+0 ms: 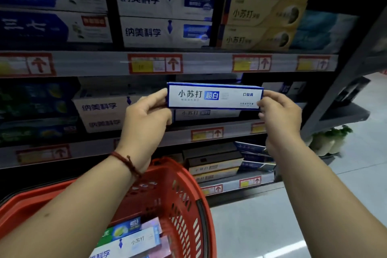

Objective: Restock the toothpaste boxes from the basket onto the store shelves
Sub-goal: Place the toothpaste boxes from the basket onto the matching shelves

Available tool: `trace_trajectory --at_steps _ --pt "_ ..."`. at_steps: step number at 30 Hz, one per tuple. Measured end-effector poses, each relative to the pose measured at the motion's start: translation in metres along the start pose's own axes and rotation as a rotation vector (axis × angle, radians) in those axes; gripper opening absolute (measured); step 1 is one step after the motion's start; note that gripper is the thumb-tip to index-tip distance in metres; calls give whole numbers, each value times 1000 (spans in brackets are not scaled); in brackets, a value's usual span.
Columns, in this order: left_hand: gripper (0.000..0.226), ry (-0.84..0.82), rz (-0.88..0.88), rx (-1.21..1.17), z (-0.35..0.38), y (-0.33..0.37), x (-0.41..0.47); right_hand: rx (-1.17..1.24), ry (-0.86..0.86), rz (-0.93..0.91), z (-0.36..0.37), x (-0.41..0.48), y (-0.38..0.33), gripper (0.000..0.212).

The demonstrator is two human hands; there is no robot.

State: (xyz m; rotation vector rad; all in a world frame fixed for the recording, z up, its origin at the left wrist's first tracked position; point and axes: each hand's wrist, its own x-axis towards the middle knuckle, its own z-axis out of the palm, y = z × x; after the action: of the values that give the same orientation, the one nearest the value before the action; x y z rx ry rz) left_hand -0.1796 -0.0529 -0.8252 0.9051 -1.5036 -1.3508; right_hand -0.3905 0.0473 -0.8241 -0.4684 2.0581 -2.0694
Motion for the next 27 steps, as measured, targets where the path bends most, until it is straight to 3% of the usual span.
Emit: trace_trajectory --at_steps 7,11,15,18,22,27 --pt "58 55 -54 23 35 10 25 23 -53 0 4 45 3 36" --pt "60 83 -76 84 40 13 39 -2 -113 -20 16 63 2 27" --pt "21 83 -135 191 41 12 51 -36 -129 -52 25 76 -2 20" --pt "29 41 -137 246 45 12 57 -91 -140 -38 27 79 2 24" --pt "8 81 -110 337 44 9 65 -162 -154 -59 30 79 9 28" --pt "19 74 -97 372 40 4 71 -162 -182 -83 31 72 12 35"
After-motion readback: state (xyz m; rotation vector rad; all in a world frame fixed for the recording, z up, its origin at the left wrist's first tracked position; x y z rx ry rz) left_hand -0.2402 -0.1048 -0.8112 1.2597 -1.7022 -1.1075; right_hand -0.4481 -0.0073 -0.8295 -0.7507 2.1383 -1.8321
